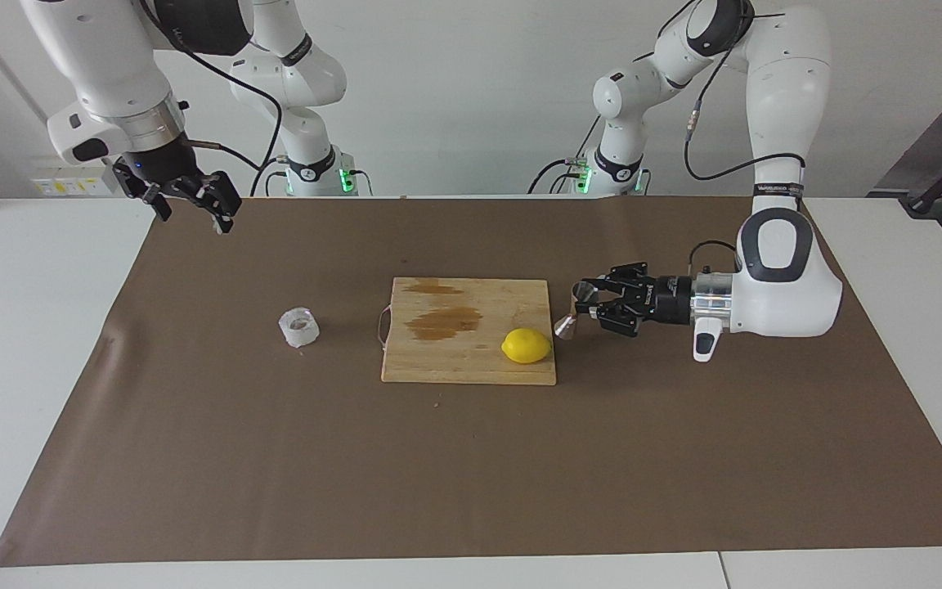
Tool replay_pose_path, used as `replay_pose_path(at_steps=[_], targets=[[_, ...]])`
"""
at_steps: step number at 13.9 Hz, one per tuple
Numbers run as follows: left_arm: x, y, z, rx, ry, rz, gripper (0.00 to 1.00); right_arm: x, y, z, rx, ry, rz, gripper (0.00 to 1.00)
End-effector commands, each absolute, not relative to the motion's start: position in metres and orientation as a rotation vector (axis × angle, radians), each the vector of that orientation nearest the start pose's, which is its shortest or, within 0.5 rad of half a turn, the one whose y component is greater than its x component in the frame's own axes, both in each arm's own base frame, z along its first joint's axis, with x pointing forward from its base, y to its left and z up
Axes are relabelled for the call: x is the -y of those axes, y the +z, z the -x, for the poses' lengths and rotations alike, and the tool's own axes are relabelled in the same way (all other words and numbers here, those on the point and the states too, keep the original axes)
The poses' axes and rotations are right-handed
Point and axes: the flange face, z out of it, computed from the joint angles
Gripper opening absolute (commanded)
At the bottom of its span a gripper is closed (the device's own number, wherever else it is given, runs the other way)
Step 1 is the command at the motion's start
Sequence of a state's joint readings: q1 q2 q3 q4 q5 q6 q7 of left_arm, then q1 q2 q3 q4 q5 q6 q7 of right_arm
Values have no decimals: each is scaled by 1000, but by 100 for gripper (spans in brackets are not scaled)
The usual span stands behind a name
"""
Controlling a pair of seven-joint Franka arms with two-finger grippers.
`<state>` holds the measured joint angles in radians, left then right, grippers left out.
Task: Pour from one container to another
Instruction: 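Lift the metal cup with the left gripper and carry it over the board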
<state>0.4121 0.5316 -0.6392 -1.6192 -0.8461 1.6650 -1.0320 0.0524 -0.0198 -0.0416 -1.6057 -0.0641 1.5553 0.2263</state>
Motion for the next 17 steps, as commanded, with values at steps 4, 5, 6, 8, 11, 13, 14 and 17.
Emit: replay_pose_path(at_steps=[4,5,6,8,11,13,14,17], targets=[[234,402,-607,-1315,-1080,-1777,0,4,619,-544,-317,26,3177,100],[248,399,-603,-1341,-1072,-1740,0,4,619,-544,-317,26,3179,100],[264,397,-593,-1359,-1074,-1700,0,4,619,-544,-317,26,3177,100],[293,386,-575,-1409,-1075,-1618,0,4,619,-544,-317,26,3177,100],[310,365,-555,-1501,-1013,-1525,0,4,619,-544,-317,26,3177,100],[328,363,-544,-1503,-992,-1537,0,4,619,-544,-317,26,3179,100],[332,358,-539,-1522,-984,-1534,0,4,619,-544,-317,26,3177,100],[338,351,-528,-1540,-960,-1544,0,4,619,-544,-317,26,3179,100]])
